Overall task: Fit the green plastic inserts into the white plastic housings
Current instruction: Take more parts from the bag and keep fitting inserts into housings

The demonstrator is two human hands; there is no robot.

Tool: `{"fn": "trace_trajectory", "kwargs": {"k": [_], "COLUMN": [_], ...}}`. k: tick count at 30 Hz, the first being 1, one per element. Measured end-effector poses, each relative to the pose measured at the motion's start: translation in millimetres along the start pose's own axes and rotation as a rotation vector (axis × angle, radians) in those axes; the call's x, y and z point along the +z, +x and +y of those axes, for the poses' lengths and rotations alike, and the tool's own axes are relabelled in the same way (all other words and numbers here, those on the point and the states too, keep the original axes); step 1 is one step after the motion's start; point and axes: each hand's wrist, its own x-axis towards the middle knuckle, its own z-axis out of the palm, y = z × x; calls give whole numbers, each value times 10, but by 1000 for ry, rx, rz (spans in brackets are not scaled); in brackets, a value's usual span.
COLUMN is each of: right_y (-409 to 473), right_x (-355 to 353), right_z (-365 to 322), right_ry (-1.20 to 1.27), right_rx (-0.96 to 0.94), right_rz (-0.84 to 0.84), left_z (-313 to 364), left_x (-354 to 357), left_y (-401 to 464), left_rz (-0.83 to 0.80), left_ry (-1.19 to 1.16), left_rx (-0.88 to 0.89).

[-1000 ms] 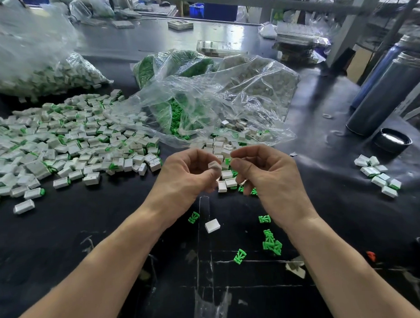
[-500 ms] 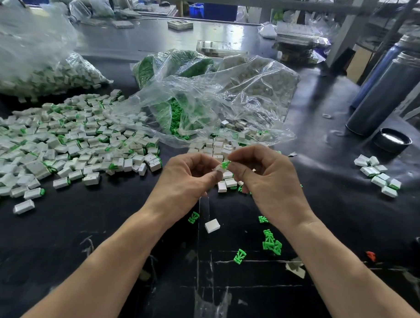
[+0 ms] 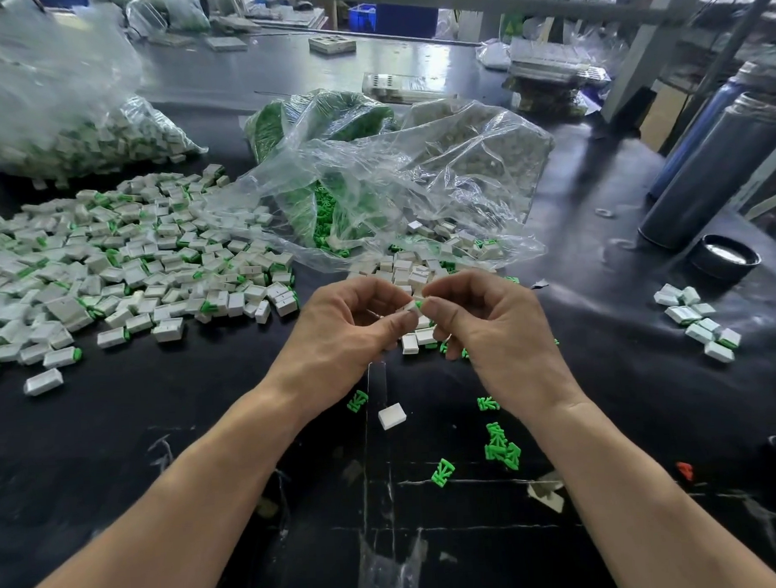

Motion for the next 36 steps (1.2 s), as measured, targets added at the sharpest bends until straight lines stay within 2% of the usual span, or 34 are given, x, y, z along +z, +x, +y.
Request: {"fn": "trace_trajectory", "kwargs": {"k": [11, 20, 30, 36], "right_y": [-15, -46, -50, -57], "right_x": [23, 63, 86, 97], "right_z": [-2, 22, 1, 21], "right_ry": [-102, -297, -300, -296], "right_rx": [-17, -97, -100, -108], "right_rz": [20, 24, 16, -5], "left_z": [-7, -18, -9, 19], "left_x": [39, 98, 58, 32], "left_y": [-4, -29, -22, -27], "left_rz": [65, 137, 122, 87], "left_ry": [-40, 174, 236, 359], "left_rx": [5, 53, 62, 89]}}
